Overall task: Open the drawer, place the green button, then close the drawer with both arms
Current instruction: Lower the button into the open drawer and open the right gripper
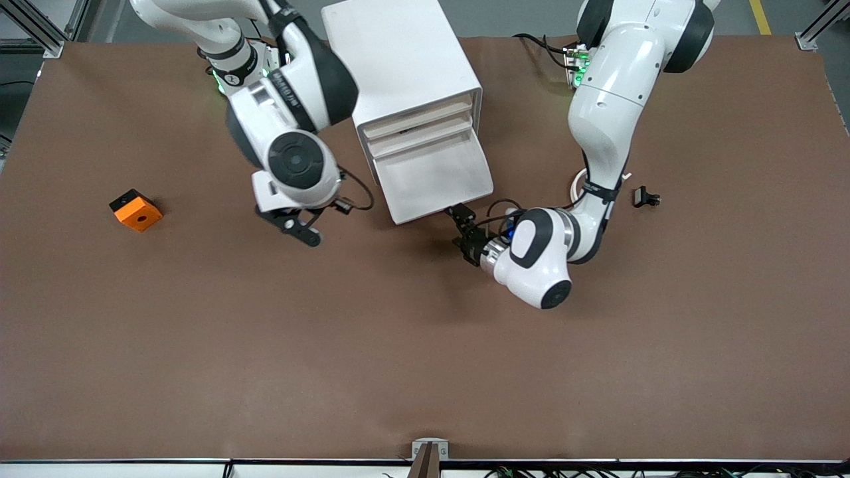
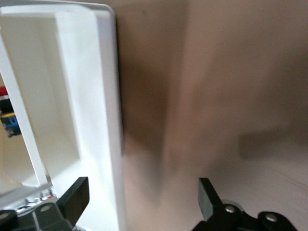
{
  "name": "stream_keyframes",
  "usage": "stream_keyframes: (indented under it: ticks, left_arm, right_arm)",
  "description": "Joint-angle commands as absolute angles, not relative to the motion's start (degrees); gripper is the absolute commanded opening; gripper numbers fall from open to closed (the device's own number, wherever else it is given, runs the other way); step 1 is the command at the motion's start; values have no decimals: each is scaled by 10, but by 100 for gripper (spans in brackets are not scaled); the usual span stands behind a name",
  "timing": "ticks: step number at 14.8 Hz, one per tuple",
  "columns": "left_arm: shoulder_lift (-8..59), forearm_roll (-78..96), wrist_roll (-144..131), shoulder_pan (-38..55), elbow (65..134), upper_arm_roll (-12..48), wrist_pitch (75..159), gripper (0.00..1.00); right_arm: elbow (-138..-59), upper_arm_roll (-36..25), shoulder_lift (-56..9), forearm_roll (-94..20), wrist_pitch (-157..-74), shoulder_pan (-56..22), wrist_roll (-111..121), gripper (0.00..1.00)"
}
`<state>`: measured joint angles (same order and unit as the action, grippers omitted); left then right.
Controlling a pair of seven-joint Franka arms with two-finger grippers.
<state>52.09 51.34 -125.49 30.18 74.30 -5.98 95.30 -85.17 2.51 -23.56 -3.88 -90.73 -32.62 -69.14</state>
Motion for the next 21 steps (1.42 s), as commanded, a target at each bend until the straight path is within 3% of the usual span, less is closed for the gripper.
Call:
stream_keyframes:
  ticks: [1,9,17,20,21]
  left_arm:
    - [516,510,-1235,306,710,-106,948,100]
    - [465,492,-1158,307,708,-197,958,100]
    - [438,295,-922,345,714,-206,960,100]
    - [438,221,-904,392,722,-205,1001,100]
    - [439,218,-888,401,724,-204,1006,100]
  right_arm:
    - [-843,19,-257,-87,-944,-351,-819,22]
    - [-851,19,-321,-107,-1069,-421,-1075,21]
    - [-898,18,-344,-117,-1116,-479,-1086,22]
    - [-899,18,-351,-116,-1126,-488,-1086,28]
    - [-898,18,-350,-116,-1123,-486,-1086,43]
